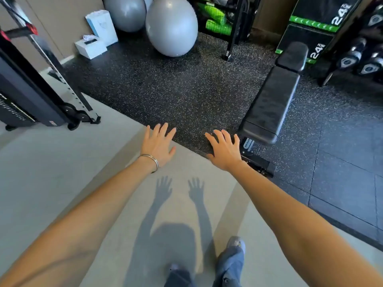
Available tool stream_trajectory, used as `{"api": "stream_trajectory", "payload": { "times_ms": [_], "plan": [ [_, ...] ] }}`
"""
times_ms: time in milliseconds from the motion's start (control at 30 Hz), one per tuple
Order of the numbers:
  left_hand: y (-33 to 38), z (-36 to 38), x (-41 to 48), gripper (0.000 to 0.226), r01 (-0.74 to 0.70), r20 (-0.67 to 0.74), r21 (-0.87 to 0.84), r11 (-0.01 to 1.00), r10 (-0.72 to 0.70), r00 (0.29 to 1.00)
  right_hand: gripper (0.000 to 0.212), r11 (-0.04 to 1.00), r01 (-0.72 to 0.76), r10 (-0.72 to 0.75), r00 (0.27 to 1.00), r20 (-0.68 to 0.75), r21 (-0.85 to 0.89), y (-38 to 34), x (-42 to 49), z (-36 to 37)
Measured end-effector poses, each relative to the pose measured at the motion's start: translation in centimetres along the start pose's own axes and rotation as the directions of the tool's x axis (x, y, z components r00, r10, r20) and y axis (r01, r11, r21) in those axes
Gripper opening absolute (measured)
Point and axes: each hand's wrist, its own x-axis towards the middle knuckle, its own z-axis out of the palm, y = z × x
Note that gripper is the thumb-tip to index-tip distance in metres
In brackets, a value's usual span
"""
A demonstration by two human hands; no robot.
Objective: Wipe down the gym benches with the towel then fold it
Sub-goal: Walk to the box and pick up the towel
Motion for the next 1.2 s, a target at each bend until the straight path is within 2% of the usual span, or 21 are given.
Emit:
{"api": "stream_trajectory", "payload": {
  "times_ms": [133,333,500,767,1000,1100,1200],
  "plan": [
    [5.3,1.2,0.8,0.064,-0.076,0.098,0.001,0.997,0.076,0.992,0.071,0.995,-0.097,0.097,0.991,0.094,-0.003,3.9,-3.4,2.7],
    [13.6,1.1,4.0,0.064,-0.149,0.130,-0.020,0.989,0.150,0.980,0.071,0.980,-0.191,0.180,0.972,0.150,0.063,11.0,-5.8,4.4],
    [21.0,0.1,8.6,0.064,-0.245,0.147,0.018,0.969,0.240,0.960,0.070,0.969,-0.234,0.225,0.968,0.108,0.075,18.9,-7.0,4.7],
    [33.3,-1.5,14.4,0.064,-0.412,0.144,0.021,0.911,0.405,0.903,0.070,0.912,-0.399,0.385,0.913,0.134,0.097,31.6,-9.7,5.3],
    [38.8,-1.2,18.7,0.063,-0.520,0.184,0.042,0.853,0.505,0.843,0.069,0.849,-0.507,0.490,0.860,0.141,0.150,38.4,-10.1,5.6],
    [40.4,-1.3,21.5,0.063,-0.568,0.201,0.057,0.821,0.548,0.812,0.069,0.839,-0.531,0.518,0.846,0.123,0.119,40.9,-10.2,5.5],
    [42.8,-1.5,24.9,0.063,-0.599,0.160,0.043,0.799,0.587,0.794,0.071,0.822,-0.564,0.558,0.825,0.094,0.074,44.0,-9.7,5.4]
  ]
}}
